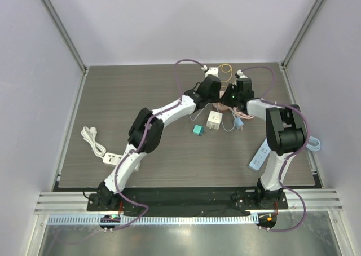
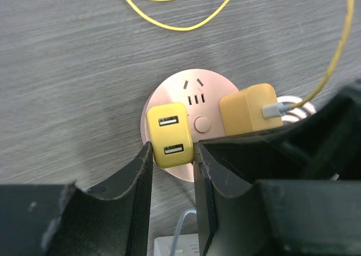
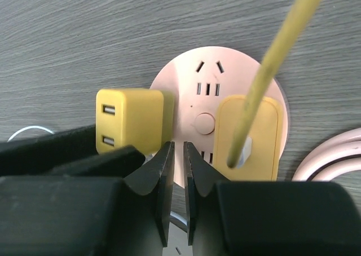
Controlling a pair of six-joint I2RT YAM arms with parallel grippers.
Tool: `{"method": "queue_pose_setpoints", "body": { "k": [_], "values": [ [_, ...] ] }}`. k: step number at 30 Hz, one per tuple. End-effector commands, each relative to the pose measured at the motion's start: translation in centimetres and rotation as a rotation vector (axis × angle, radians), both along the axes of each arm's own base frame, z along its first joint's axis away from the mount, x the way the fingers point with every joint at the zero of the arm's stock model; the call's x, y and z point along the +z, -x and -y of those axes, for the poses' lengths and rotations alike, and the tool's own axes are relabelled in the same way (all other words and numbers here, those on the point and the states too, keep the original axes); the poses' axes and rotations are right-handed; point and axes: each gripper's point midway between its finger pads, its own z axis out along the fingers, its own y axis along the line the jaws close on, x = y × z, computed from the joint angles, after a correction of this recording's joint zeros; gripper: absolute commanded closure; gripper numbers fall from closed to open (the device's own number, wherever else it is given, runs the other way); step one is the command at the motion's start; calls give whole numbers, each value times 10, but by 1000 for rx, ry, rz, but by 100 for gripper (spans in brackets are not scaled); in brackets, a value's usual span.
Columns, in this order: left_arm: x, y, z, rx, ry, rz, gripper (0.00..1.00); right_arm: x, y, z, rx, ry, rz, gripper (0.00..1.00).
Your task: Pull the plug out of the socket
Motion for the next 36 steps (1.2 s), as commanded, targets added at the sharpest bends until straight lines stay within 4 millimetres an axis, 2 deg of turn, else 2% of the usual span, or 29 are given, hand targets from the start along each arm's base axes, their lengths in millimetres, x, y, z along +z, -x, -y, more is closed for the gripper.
{"method": "queue_pose_setpoints", "body": {
  "k": [1,9,12,13,15,19,20,22,23,24,26,27,29,30,32,33,36],
  "values": [
    [64,22,31,-98,-90,239,100,-30,11,11,-21,49,-98,80],
    [70,25,28,-69,-74,203,100,-31,12,12,-20,58,-111,80],
    [73,24,36,-89,118,78,100,-30,12,10,-11,50,-111,80],
    [73,16,32,-58,173,41,100,-30,12,9,-9,48,-111,80],
    [69,12,25,-31,172,28,100,-28,13,4,13,31,-104,80],
    [58,12,20,-37,137,33,100,-8,11,-12,67,-40,-50,79],
    [56,12,18,-39,126,33,100,4,9,-15,80,-47,-17,78],
    [49,13,14,-42,104,28,100,15,10,-18,88,-45,4,76],
    [49,14,13,-44,98,31,100,31,10,-18,94,-43,39,74],
    [46,15,11,-51,83,34,100,38,12,-18,97,-44,52,72],
    [49,16,11,-72,73,52,100,51,17,-16,98,-36,69,68],
    [47,18,9,-92,46,63,100,70,19,-14,95,-28,105,66],
    [46,19,6,-105,19,78,100,80,26,-5,66,7,104,61],
    [46,19,5,-116,1,91,100,97,30,0,58,34,135,60],
    [50,20,4,-143,-12,108,100,102,38,16,13,84,117,56],
    [50,20,4,-158,-26,120,100,110,38,33,-36,117,132,54],
    [55,21,7,-193,-25,145,100,108,45,58,-85,122,109,53]
  ]
}}
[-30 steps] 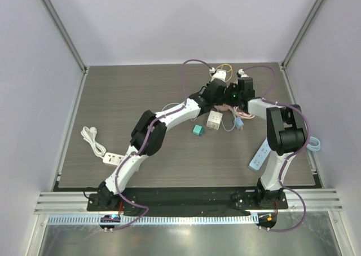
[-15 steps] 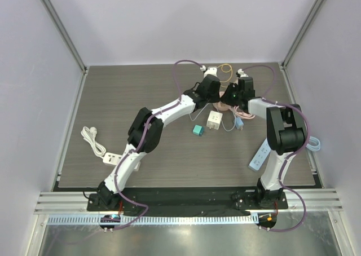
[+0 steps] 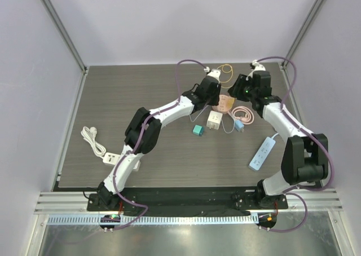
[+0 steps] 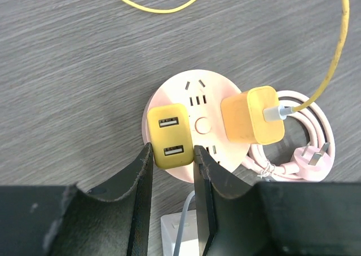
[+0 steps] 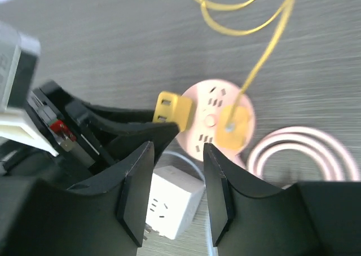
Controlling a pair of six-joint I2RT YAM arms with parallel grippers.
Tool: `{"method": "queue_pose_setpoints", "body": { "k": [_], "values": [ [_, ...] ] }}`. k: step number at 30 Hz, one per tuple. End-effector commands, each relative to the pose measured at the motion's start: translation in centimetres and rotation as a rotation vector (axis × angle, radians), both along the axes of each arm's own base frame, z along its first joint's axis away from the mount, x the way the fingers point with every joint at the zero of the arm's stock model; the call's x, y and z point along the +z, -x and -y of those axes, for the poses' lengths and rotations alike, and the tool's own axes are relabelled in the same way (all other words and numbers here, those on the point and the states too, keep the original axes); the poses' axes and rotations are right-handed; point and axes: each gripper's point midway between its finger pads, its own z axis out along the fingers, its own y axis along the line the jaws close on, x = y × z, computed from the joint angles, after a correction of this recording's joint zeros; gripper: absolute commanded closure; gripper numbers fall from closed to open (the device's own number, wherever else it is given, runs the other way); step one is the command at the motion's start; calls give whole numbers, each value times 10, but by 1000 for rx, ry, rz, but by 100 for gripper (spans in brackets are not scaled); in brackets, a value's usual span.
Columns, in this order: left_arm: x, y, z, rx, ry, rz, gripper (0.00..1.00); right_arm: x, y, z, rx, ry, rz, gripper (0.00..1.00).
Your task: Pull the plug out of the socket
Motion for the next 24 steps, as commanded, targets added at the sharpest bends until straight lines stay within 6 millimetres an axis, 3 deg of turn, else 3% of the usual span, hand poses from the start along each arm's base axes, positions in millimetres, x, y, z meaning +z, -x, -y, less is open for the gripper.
{"method": "queue_pose_setpoints", "body": {
  "k": [1,5,9,15,19,24],
  "values": [
    [56,3,13,-104,47,122,100,0,7,53,-117,45,-23,53],
    [64,2,18,-134,58,156,100,-10,12,91,-179,-17,-55,53],
    [71,6,25,-192,72,190,100,-29,8,101,-184,-30,-82,53],
    [90,14,30,-269,98,264,100,-52,-14,87,-117,-139,-84,46],
    [94,17,30,-304,87,293,100,-53,-27,86,-105,-208,-52,41],
    [98,24,33,-370,98,335,100,-61,-30,84,-64,-339,-55,41]
  ]
}}
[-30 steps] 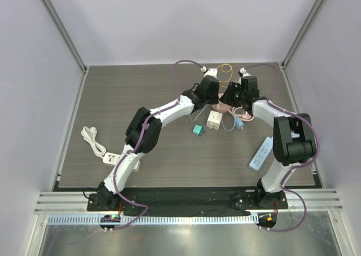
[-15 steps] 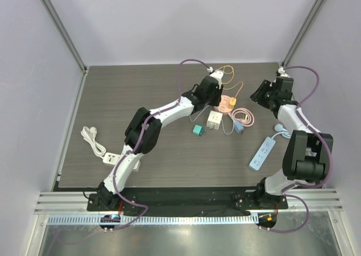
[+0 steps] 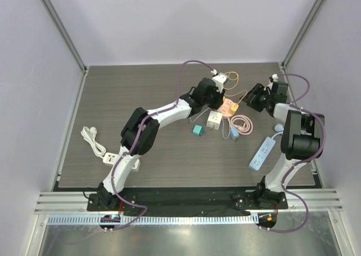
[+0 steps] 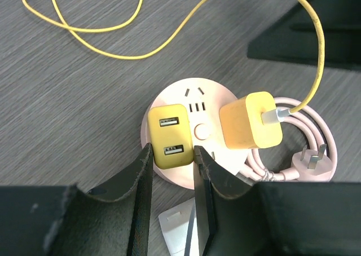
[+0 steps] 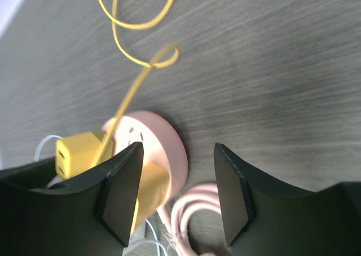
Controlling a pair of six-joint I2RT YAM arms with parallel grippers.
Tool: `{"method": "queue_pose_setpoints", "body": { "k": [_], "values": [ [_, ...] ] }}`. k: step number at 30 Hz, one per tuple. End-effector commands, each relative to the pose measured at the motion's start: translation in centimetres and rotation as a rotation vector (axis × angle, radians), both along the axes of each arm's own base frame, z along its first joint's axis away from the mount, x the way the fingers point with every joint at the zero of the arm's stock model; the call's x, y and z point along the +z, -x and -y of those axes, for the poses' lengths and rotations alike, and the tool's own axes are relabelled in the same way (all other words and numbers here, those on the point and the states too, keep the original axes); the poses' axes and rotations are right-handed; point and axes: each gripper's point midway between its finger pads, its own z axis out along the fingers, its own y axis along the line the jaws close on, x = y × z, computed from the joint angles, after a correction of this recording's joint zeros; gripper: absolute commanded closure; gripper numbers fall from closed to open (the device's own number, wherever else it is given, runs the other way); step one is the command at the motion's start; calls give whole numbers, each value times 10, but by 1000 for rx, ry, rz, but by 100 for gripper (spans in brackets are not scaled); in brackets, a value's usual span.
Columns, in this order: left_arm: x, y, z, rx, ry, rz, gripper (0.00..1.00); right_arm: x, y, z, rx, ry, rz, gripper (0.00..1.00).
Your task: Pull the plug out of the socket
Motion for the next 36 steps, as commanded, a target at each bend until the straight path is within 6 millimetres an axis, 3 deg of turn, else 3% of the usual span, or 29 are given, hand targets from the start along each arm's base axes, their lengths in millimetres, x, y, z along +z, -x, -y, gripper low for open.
{"method": "queue_pose_setpoints", "body": {
  "k": [1,15,21,30,36],
  "values": [
    [88,3,17,-98,136,186,100,20,-13,-2,28,-133,103,41],
    [79,-5,30,-175,106,218,100,-13,-10,-25,158,-317,47,41],
    [86,-1,35,-201,141,217,100,-10,-13,-33,176,-398,64,40],
    [70,-3,39,-203,141,188,100,-9,-11,-40,203,-467,73,41],
    [68,-6,43,-198,144,186,100,-26,-7,-41,213,-477,4,44]
  ]
}}
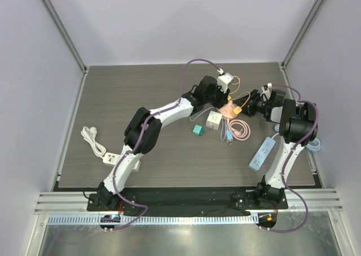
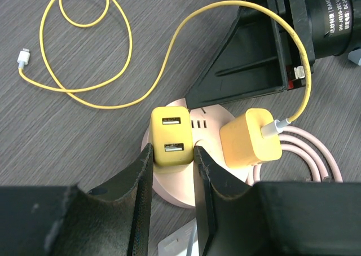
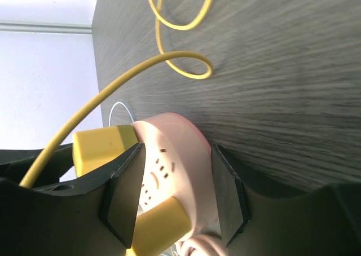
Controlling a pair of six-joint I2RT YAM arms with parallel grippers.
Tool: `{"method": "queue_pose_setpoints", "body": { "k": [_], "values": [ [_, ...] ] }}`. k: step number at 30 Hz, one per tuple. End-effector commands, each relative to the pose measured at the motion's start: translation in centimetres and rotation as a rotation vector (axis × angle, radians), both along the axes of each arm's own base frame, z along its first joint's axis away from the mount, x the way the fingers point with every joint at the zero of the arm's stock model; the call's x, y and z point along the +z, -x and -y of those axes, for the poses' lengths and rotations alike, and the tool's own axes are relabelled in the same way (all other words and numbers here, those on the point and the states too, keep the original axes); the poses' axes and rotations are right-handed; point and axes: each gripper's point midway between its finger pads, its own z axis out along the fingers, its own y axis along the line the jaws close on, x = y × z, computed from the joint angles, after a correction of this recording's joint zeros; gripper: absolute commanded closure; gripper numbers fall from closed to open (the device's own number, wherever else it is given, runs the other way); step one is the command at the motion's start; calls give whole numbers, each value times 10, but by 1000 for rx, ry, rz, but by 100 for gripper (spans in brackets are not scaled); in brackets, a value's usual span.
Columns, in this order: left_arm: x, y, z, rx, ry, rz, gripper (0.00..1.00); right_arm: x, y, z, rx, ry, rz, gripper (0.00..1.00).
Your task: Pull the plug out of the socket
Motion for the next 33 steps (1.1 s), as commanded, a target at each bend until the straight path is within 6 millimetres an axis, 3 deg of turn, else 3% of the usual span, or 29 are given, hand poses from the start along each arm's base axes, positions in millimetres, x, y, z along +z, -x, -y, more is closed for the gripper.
{"method": "queue_pose_setpoints", "body": {
  "k": [1,5,9,18,19,20,23,24,27,33],
  "values": [
    [62,-9,18,-21,144,96,100,4,-2,-3,36,-23,8,45],
    [64,-11,22,-20,154,96,100,2,-1,-1,26,-6,-6,47],
    [52,-13,22,-15,141,78,100,-3,1,11,14,138,-18,46],
    [21,-7,14,10,82,10,100,0,9,17,23,231,-44,46],
    [20,-8,12,20,71,3,98,0,10,17,25,232,-46,46],
    [12,-5,7,37,44,-34,81,0,10,16,28,235,-45,46],
    [7,-3,4,53,17,-68,53,-2,10,14,37,239,-48,46],
    [7,-4,3,58,14,-69,49,-2,10,13,40,239,-50,46],
    [2,-5,1,73,2,-79,42,0,9,9,51,243,-40,46],
    [-2,-11,6,90,-2,-88,40,-2,10,8,61,247,-44,47]
  ]
}}
